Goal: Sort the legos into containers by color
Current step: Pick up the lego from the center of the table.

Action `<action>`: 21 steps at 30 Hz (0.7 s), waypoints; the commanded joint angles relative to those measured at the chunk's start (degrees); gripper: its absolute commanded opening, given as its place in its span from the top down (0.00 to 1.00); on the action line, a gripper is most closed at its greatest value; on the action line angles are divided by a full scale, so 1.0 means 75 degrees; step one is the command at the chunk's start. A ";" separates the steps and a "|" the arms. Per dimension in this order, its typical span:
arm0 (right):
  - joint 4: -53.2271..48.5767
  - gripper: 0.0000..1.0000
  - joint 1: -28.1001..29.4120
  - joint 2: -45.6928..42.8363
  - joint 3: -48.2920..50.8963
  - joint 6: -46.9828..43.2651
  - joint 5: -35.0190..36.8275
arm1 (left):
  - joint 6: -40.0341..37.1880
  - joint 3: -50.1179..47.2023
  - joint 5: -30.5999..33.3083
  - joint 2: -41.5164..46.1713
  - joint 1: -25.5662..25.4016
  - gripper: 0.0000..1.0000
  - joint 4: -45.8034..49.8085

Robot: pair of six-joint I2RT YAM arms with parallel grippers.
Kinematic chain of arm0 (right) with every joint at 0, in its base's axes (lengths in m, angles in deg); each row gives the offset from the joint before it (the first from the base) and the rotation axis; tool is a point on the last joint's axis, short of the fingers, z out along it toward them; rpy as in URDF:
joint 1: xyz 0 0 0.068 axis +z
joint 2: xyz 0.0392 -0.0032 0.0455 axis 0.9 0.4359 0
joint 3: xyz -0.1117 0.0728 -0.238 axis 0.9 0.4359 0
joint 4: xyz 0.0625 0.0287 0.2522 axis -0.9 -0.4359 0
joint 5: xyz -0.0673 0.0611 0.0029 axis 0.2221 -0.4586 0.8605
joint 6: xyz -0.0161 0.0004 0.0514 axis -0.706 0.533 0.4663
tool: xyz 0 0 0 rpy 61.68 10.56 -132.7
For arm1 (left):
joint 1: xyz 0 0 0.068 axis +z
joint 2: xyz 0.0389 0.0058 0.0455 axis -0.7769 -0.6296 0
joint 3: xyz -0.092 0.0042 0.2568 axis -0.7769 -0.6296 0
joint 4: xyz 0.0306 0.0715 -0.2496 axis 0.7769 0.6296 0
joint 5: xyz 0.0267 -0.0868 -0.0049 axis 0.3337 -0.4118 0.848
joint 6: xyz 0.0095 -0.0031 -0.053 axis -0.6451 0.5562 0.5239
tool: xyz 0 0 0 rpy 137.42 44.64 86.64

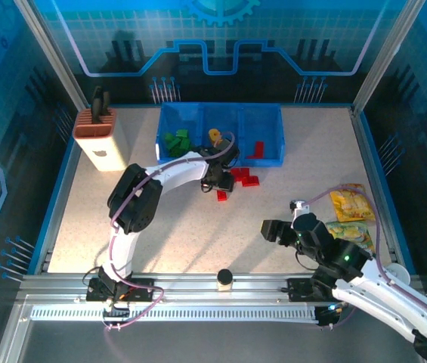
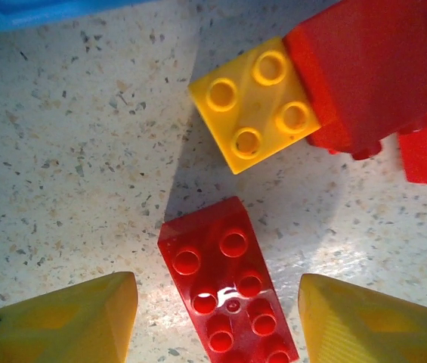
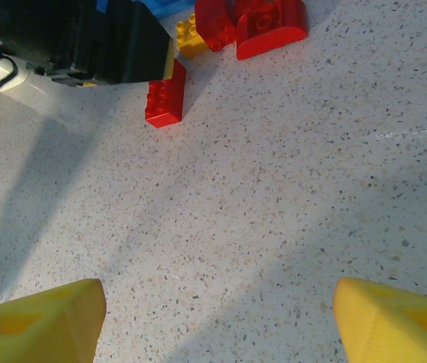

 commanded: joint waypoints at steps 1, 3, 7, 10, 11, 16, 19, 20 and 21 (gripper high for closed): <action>-0.0203 0.20 0.0094 -0.0086 0.0110 0.0134 0.0267 | 0.0151 -0.0121 0.0165 -0.0222 -0.0124 0.41 0.0119; -0.0179 0.20 0.0092 -0.0042 0.0096 0.0134 0.0260 | 0.0185 -0.0104 0.0110 -0.0287 -0.0163 0.42 0.0091; -0.0190 0.20 0.0087 0.0010 0.0073 0.0088 0.0253 | 0.0222 -0.0058 0.0058 -0.0382 -0.0216 0.50 0.0099; -0.0258 0.20 0.0090 -0.0042 0.0044 0.0077 0.0291 | 0.0191 -0.0011 0.0056 -0.0387 -0.0254 0.64 0.0152; -0.0267 0.20 0.0090 -0.0067 0.0047 0.0080 0.0309 | 0.0184 0.0021 0.0056 -0.0377 -0.0266 0.69 0.0191; -0.0369 0.20 0.0079 -0.0177 0.0038 0.0055 0.0382 | 0.0113 0.0225 -0.0142 0.0021 -0.0263 0.79 0.0216; -0.0394 0.20 0.0079 -0.0203 0.0033 0.0065 0.0423 | -0.0080 0.0413 -0.0661 0.0412 -0.0263 0.79 -0.0182; -0.0418 0.20 0.0079 -0.0231 0.0014 0.0069 0.0451 | -0.0157 0.0524 -0.0802 0.0523 -0.0260 0.78 -0.0323; -0.0470 0.20 0.0079 -0.0246 -0.0013 0.0053 0.0480 | -0.0222 0.0690 -0.0875 0.0596 -0.0264 0.78 -0.0410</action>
